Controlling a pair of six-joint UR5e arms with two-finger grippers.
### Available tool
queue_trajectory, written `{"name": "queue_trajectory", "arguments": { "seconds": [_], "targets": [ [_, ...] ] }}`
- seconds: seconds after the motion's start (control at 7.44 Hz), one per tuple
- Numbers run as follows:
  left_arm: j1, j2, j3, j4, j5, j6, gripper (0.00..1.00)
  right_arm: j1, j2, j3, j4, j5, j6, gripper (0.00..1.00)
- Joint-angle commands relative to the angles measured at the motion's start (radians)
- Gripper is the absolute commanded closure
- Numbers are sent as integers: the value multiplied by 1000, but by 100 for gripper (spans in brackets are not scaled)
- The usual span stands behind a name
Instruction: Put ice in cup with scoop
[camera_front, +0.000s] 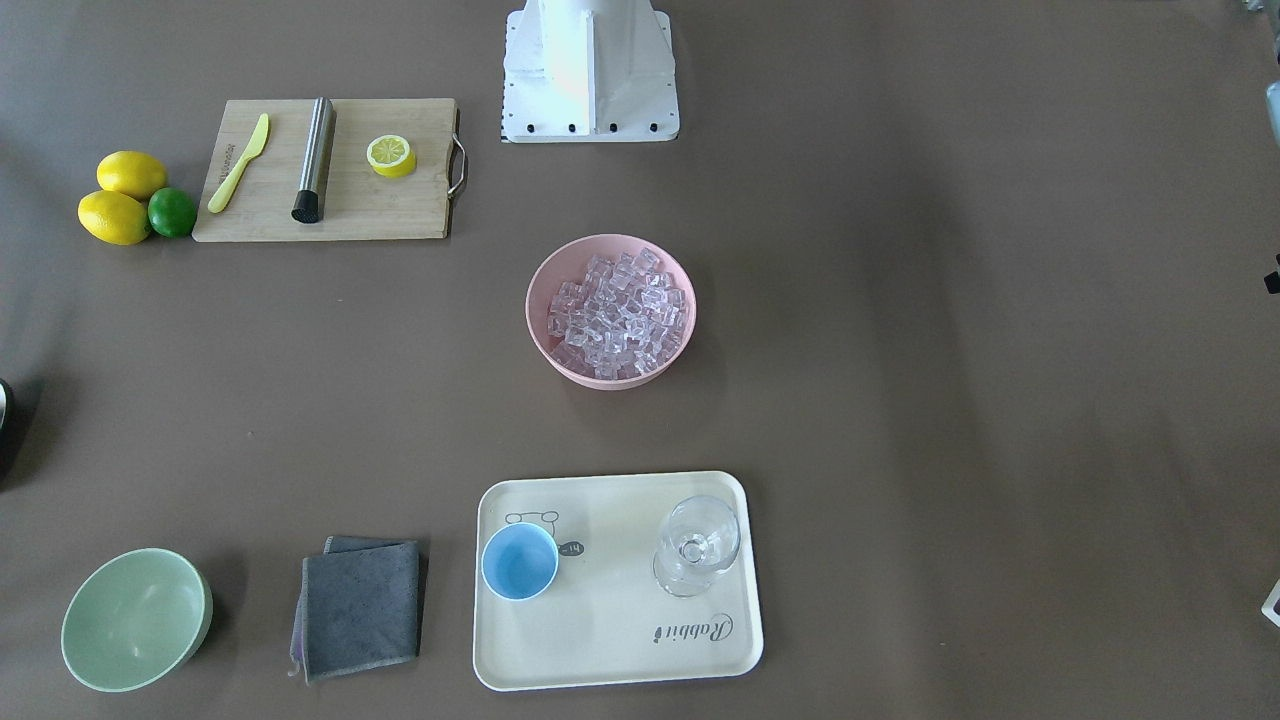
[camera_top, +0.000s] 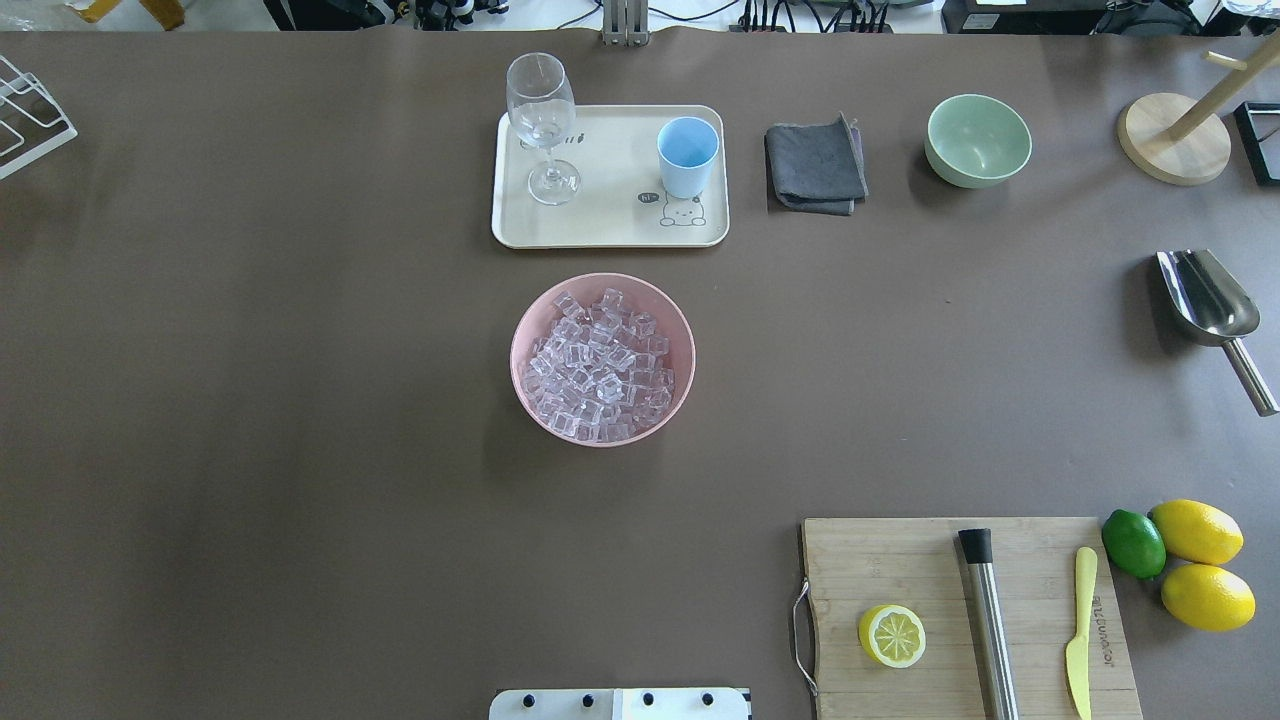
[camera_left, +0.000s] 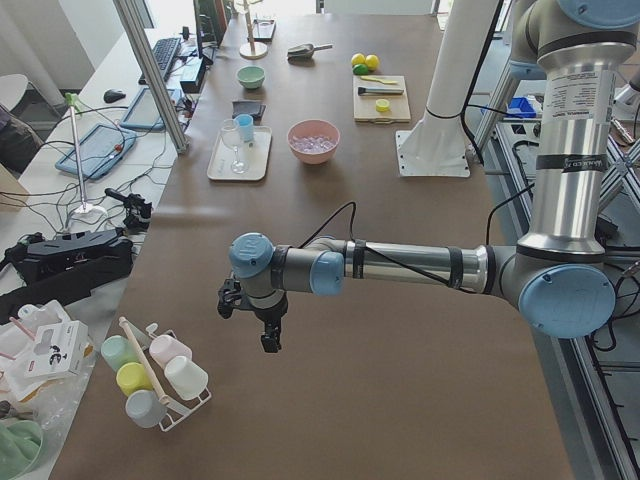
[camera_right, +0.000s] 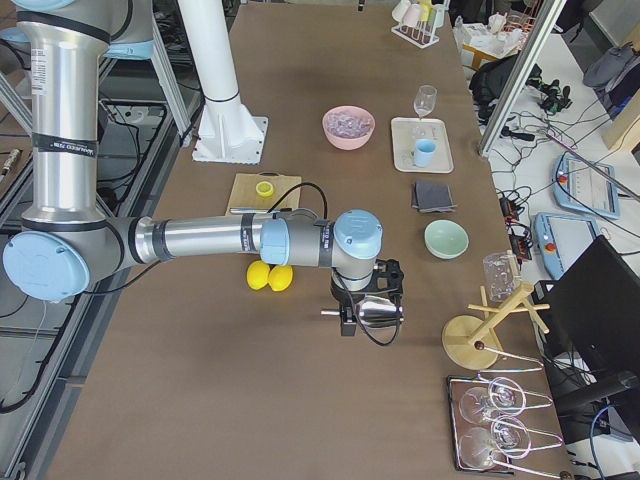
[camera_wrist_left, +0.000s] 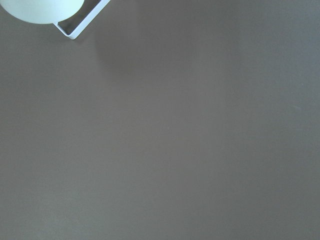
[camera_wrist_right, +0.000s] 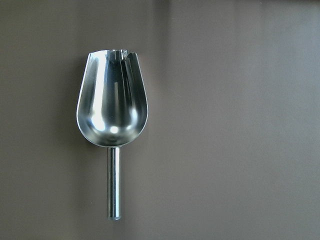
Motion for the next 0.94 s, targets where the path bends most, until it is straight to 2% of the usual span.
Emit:
{"name": "queue_trajectory", "arguments": {
  "seconds": [0.0,0.54,0.81],
  "targets": [
    [30,-2,-8,3,0,-3,2,0,-1,-3,2,-1,-1,0],
    [38,-3,-78,9,-5,-3,1,0,-6,-1,1,4,4,0],
    [94,7,-144,5,-6,8,1,-1,-19,3,7,2,72,0]
  ]
}}
